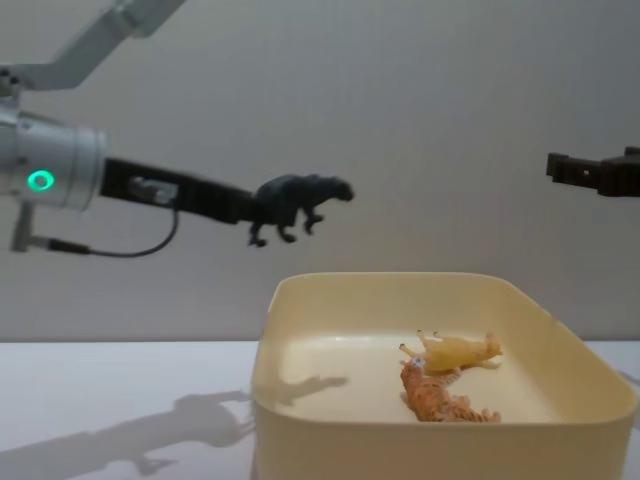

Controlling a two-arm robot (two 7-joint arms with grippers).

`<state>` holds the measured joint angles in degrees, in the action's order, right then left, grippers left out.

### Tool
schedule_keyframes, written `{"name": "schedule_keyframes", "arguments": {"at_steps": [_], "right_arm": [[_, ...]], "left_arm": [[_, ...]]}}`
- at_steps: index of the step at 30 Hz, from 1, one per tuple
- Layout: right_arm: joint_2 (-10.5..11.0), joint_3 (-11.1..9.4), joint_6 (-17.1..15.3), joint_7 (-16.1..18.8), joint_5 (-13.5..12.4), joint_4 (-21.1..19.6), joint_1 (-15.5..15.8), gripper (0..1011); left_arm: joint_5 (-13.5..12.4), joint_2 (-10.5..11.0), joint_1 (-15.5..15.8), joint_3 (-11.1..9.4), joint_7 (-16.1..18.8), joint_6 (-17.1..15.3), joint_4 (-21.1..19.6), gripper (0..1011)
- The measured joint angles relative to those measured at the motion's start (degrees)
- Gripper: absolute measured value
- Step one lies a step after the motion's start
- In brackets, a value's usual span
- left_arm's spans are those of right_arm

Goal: Pick up the toy alternately with two hands and place it into the central storage box.

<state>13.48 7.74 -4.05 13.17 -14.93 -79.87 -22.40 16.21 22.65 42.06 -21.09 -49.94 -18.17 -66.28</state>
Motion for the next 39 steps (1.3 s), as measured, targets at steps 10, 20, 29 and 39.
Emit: {"name": "schedule_keyframes", "arguments": {"at_steps": [10, 20, 29, 39], "right_arm": [[0.0, 0.0, 0.0, 0.0, 0.0, 0.0, 0.0, 1001], [0.0, 0.0, 0.0, 0.0, 0.0, 0.0, 0.0, 1001], [0.0, 0.0, 0.0, 0.0, 0.0, 0.0, 0.0, 1001], [0.0, 0.0, 0.0, 0.0, 0.0, 0.0, 0.0, 1001]], "left_arm": [[-3.9, -3.4, 4.9, -2.7, -4.9, 1.0, 5.8, 288], [-9.4, -4.4, 6.3, -5.0, -8.1, 0.1, 9.1, 292], [-12.7, -4.5, 6.6, -6.5, -9.7, -0.6, 10.8, 565], [-14.4, -4.6, 6.6, -7.2, -10.6, -1.0, 11.6, 850]]}}
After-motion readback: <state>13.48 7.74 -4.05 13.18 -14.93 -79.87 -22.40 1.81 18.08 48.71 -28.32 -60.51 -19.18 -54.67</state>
